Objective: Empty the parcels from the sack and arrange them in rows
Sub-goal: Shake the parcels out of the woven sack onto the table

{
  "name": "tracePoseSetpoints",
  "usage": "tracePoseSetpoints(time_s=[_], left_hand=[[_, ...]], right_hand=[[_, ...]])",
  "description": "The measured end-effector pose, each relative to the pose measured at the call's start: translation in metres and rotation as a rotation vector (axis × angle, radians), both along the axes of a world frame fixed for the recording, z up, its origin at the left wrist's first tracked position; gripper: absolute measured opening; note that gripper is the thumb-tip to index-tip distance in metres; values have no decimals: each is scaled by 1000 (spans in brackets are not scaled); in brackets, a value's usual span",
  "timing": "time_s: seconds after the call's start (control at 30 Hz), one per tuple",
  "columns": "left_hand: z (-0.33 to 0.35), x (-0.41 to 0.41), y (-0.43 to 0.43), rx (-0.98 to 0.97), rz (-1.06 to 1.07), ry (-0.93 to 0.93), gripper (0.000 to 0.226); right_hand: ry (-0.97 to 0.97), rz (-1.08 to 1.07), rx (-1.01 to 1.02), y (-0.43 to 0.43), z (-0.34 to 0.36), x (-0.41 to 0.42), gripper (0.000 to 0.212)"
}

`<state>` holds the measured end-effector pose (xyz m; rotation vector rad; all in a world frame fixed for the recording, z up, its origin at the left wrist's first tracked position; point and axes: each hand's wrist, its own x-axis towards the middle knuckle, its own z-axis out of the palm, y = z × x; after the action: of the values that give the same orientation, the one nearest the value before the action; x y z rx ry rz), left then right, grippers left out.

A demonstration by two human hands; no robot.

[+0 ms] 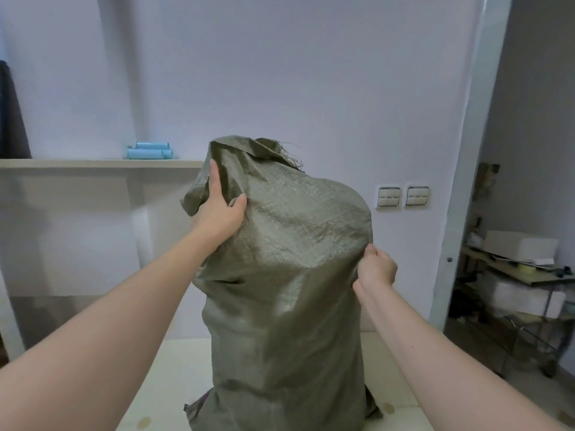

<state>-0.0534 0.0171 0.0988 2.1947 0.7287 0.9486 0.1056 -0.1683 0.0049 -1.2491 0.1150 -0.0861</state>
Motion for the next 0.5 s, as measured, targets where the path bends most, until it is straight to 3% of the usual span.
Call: tracePoseSetpoints(time_s=[0.23, 0.33, 0.4, 0.5], left_hand=[[7, 4, -6, 120, 201, 165, 50], [6, 3, -6, 370, 326, 181, 33], [9, 3, -5, 399, 181, 141, 35], [14, 10, -9, 146, -161, 156, 65]], right_hand=[[-74, -50, -18, -14, 27, 2, 25], [-89, -69, -67, -21, 18, 4, 24], [-95, -75, -96, -24, 12, 6, 26], [-97, -67, -78, -26, 9, 8, 28]])
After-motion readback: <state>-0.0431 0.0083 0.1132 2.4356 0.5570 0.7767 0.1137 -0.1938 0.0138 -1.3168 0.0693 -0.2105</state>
